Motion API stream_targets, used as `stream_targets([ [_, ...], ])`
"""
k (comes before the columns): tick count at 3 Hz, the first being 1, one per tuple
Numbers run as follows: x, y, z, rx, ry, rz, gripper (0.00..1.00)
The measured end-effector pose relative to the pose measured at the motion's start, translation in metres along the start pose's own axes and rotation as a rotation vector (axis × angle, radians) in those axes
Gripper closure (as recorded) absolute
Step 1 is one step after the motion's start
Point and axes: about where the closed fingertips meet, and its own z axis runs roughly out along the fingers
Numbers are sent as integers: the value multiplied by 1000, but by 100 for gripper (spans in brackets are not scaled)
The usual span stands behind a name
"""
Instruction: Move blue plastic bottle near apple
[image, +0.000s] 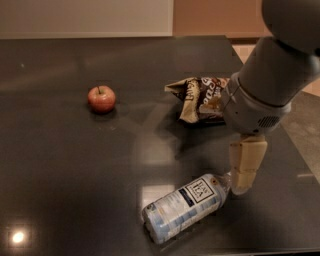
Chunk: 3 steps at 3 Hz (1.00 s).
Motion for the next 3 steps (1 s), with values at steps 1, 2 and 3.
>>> stream_targets([
  [1,-19,18,25,-73,-8,-86,0],
  [2,-30,36,40,-124,-5,-156,0],
  [3,-39,54,47,-162,-18,-210,0],
])
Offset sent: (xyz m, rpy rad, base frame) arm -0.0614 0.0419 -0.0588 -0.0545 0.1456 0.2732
